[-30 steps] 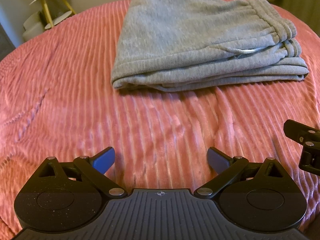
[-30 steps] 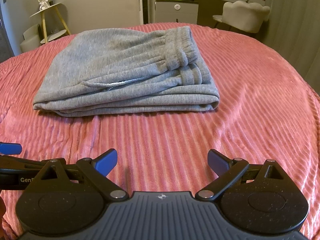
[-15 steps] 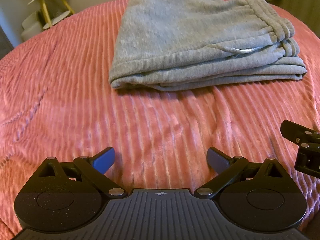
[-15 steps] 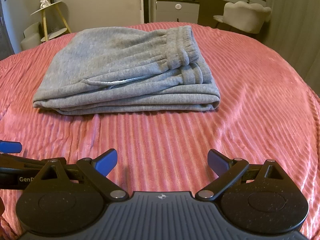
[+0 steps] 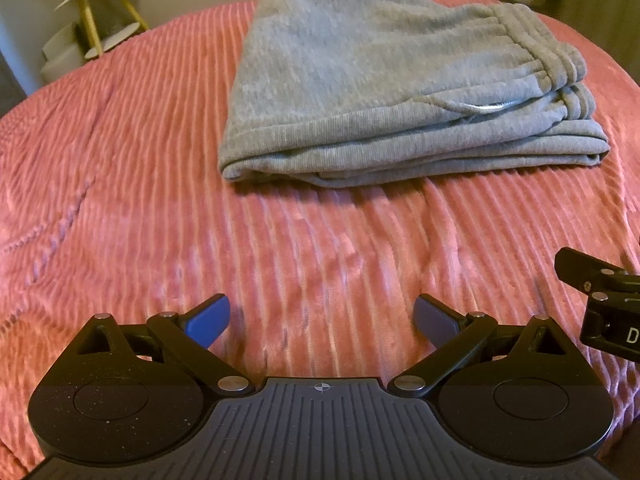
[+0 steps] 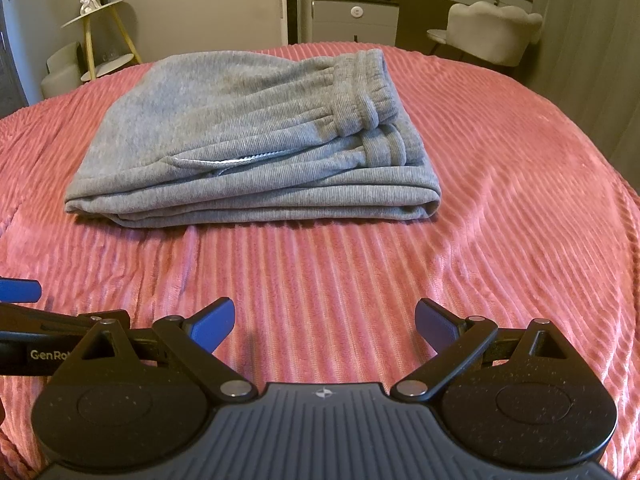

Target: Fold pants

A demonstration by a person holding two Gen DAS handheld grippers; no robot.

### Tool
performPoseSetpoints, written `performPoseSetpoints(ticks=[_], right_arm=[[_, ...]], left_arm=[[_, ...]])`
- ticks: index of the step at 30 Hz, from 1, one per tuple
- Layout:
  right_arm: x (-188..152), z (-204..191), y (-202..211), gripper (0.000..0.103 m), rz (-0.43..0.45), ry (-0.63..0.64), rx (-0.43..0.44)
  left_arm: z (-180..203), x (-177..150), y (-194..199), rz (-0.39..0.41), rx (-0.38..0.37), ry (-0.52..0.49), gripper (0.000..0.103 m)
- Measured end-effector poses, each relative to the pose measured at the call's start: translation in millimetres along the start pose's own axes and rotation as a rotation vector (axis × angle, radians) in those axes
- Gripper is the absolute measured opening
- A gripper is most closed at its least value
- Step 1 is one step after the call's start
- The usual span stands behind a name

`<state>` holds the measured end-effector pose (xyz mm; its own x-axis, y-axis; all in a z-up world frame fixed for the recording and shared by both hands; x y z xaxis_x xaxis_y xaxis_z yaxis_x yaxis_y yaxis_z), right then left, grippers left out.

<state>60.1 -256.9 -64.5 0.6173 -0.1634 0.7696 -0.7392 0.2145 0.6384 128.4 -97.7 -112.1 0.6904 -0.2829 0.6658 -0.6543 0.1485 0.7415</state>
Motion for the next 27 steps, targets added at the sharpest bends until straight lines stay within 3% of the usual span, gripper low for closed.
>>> performPoseSetpoints(ticks=[20,27], right_arm=[[0,1,-1,0.097,0.001,0.007,-0.004],[-1,2,-2,0.097,0.000,0.009,-0.008]], left_arm=[[2,5,7,0.037,-0.020,-0.007,0.101],[0,9,14,0.082,-0.030,0.002,0.101]])
Point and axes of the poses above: each gripper's, at about its wrist camera, not at the fingertips, and y roughly against the way its jaws point, z to its right, x to its top, the point moved 6 cm from there along -y, roughly the way its jaws point, and after that the axes turned 12 degrees about z, right-handed, at the moved point
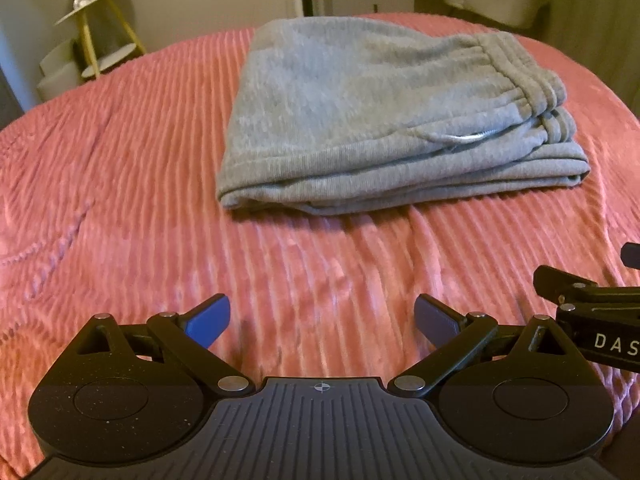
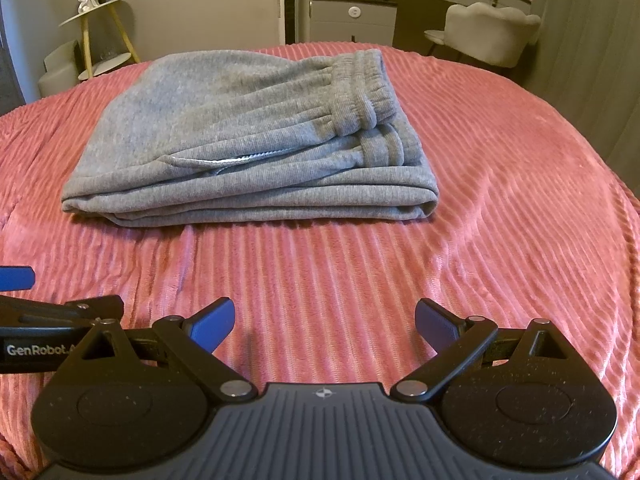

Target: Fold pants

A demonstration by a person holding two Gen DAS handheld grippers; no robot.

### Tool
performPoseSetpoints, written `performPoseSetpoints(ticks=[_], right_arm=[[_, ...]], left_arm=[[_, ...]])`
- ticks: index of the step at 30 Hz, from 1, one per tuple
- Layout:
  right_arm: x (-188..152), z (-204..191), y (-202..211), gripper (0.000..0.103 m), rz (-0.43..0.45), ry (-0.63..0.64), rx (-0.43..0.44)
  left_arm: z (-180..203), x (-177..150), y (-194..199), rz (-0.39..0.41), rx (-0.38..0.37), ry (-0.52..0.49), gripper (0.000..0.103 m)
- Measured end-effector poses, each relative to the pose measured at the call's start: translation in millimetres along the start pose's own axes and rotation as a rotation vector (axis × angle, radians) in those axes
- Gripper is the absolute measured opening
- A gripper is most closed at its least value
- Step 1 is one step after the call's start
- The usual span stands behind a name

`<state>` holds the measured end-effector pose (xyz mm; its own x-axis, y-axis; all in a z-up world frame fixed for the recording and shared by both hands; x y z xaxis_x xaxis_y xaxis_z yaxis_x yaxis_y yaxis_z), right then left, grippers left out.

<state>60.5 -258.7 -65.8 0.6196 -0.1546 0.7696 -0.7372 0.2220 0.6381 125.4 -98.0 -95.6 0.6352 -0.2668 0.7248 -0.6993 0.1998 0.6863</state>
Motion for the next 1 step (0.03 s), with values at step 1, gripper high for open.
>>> performPoseSetpoints(ticks=[1], right_arm=[[-0.1,0.1,0.0,0.097,-0.001,0.000,-0.001]], left_arm=[[0.2,0.4,-0.9,-0.004,-0.001,0.001,0.101]])
Point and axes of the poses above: each gripper's, at about its wrist camera, not at the fingertips, and y roughly against the way its jaws point, z to its right, x to its top, the point moved 6 cm from there along -y, roughly the way its jaws point, and after that the axes turned 12 degrees about z, right-handed, at the moved point
